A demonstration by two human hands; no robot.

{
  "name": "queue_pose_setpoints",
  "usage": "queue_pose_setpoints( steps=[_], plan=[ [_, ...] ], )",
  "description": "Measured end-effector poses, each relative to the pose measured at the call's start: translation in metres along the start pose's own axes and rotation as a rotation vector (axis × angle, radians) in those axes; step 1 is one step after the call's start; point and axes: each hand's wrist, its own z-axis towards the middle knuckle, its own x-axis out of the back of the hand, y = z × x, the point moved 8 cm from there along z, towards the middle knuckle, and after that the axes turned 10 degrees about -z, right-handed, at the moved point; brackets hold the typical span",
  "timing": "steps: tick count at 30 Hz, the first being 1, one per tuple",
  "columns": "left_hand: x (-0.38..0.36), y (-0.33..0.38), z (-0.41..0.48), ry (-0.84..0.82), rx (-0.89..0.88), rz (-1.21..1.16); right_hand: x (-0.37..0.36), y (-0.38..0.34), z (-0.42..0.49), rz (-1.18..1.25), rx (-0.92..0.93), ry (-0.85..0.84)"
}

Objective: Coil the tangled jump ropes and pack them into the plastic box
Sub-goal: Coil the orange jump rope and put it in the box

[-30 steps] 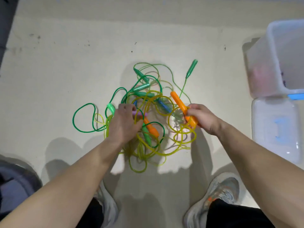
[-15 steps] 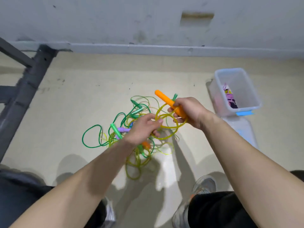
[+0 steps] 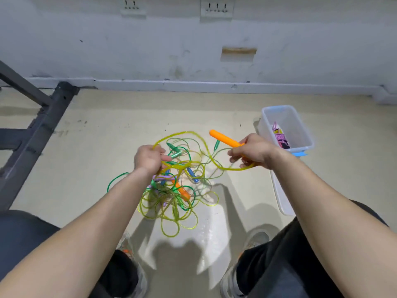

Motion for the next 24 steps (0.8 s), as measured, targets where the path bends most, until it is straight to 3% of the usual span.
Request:
queue_pose_setpoints(
  steps=[2, 5, 7, 12, 15, 18, 21, 24],
  plan=[
    [0.028, -0.009, 0.011, 0.185, 0.048, -0.038, 0.013, 0.006, -0.004, -0.053, -0.043, 0.078],
    [0.039, -0.020, 0.016, 0.142, 0.142, 0.365, 0.021, 0.005, -0.014, 0.063, -0.036, 0.128],
    [0.017, -0.017, 0.001, 0.002, 0.137, 0.528, 0.018, -0.002, -0.020, 0.081, 0.015, 0.121],
    [-0.079, 0.036, -0.056, -0.413, -0.222, 0.110, -0.010, -0.031, -0.030, 0.023, 0.148, 0.041],
    [-0.130, 0.049, -0.094, -0.776, -0.221, 0.048, -0.019, -0.055, -0.034, 0.277, 0.228, 0.002],
    [-0.149, 0.036, -0.109, -0.944, -0.123, -0.027, -0.007, -0.063, -0.029, 0.559, 0.160, 0.085],
    [-0.139, -0.008, -0.090, -0.919, -0.151, 0.294, 0.011, -0.063, -0.021, 0.698, 0.112, 0.207],
    [-0.085, -0.067, -0.043, -0.711, -0.170, 0.873, 0.037, -0.066, -0.017, 0.503, 0.147, 0.410]
  ],
)
